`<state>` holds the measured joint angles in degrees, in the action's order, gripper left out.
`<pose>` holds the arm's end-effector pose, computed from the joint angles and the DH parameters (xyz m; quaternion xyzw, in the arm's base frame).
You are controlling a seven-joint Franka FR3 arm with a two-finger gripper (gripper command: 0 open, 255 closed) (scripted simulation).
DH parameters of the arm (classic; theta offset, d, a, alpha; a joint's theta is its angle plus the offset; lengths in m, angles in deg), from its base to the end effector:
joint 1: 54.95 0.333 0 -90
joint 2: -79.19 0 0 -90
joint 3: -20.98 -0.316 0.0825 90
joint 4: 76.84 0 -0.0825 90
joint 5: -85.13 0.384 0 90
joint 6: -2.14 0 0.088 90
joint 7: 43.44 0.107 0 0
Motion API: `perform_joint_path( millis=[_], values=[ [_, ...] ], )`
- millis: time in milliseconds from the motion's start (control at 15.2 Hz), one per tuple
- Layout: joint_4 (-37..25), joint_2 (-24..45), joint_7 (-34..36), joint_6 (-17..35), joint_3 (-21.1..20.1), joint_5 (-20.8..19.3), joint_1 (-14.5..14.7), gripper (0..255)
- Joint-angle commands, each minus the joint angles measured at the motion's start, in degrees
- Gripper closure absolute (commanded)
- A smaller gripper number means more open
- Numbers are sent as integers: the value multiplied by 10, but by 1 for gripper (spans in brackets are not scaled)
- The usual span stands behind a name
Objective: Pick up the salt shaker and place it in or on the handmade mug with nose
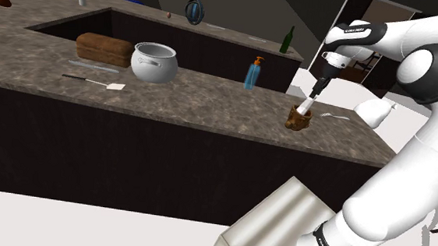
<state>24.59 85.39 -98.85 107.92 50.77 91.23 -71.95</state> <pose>0.4172 -0.4167 0.4989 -0.9978 -0.0613 -0.0134 0.0220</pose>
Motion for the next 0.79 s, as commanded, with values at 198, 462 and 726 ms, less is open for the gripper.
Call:
perform_joint_path(
  millis=[198, 462, 726],
  values=[
    [-72, 0, 2, -73, 3, -2, -3, 0],
    [-72, 0, 2, -73, 3, -2, -3, 0],
    [-72, 0, 2, -73, 3, -2, -3, 0]
  ],
)
